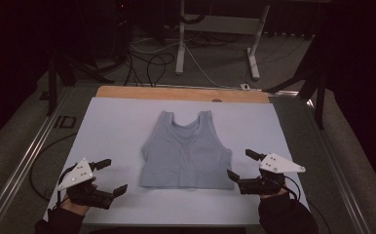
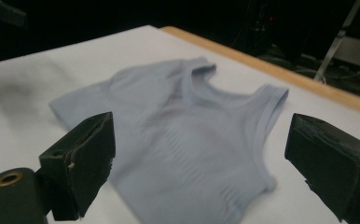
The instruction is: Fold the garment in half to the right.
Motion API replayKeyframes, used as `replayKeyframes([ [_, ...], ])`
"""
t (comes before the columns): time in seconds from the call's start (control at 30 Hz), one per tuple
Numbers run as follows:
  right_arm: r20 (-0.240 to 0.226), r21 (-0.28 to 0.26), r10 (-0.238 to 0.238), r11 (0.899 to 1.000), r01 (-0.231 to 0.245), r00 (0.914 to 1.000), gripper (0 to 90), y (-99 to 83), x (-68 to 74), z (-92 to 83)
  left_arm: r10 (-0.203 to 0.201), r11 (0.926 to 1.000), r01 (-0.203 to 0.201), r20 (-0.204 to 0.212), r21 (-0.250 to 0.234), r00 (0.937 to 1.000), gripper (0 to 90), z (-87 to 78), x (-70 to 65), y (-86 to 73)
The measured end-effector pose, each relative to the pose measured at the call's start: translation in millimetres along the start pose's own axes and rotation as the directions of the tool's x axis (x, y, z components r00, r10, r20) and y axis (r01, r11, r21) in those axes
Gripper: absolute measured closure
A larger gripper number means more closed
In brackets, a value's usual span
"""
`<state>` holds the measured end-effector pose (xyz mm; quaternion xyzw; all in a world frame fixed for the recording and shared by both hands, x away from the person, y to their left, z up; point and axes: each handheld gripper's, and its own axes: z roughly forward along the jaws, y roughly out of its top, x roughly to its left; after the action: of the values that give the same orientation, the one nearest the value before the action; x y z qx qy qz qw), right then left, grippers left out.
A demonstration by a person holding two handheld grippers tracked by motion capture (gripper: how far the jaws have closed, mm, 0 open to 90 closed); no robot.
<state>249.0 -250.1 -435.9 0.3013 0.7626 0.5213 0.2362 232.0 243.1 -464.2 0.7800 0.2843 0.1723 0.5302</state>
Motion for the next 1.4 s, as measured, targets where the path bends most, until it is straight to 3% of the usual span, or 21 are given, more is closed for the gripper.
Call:
replayKeyframes([
  [0.33,-0.016,-0.031,-0.026,0.999,0.026,0.9995,8.5,28.3,-7.0,19.2,0.011,0.9994,-0.01,-0.017,0.032,0.9998,0.2,3.7,-0.9,20.8],
  [0.6,-0.054,-0.043,-0.045,0.998,0.043,0.9975,8.5,46.2,-5.3,51.4,0.009,0.999,-0.008,-0.017,0.043,0.9998,0.2,12.0,-1.2,29.3],
  [0.77,-0.085,-0.038,-0.061,0.998,0.058,0.9946,8.5,56.8,-2.2,77.1,-0.019,0.9984,0.022,-0.06,0.052,0.998,0.2,16.7,-1.1,33.3],
  [0.87,-0.095,-0.032,-0.069,0.997,0.066,0.993,8.5,62.3,-0.8,89.1,-0.016,0.9975,0.022,-0.089,0.067,0.9959,0.2,20.0,-1.5,34.2],
  [0.97,-0.109,-0.033,-0.069,0.997,0.066,0.9916,8.5,67.4,0.5,99.8,-0.028,0.9969,0.035,-0.094,0.07,0.9952,0.2,24.6,-2.6,33.5],
  [1.13,-0.126,-0.02,-0.088,0.996,0.087,0.9881,8.5,73.9,4.9,120.3,-0.028,0.996,0.034,-0.076,0.083,0.9967,0.2,33.7,-5.9,31.8],
  [1.2,-0.135,-0.012,-0.096,0.995,0.095,0.9862,8.5,74.3,6.5,128.3,-0.022,0.9958,0.03,-0.086,0.086,0.996,0.2,36.5,-6.8,31.5],
  [1.4,-0.159,-0.003,-0.088,0.996,0.089,0.9834,8.5,72.4,11.1,151.1,-0.041,0.9954,0.046,-0.058,0.085,0.9975,0.2,47.2,-5.4,29.4],
])
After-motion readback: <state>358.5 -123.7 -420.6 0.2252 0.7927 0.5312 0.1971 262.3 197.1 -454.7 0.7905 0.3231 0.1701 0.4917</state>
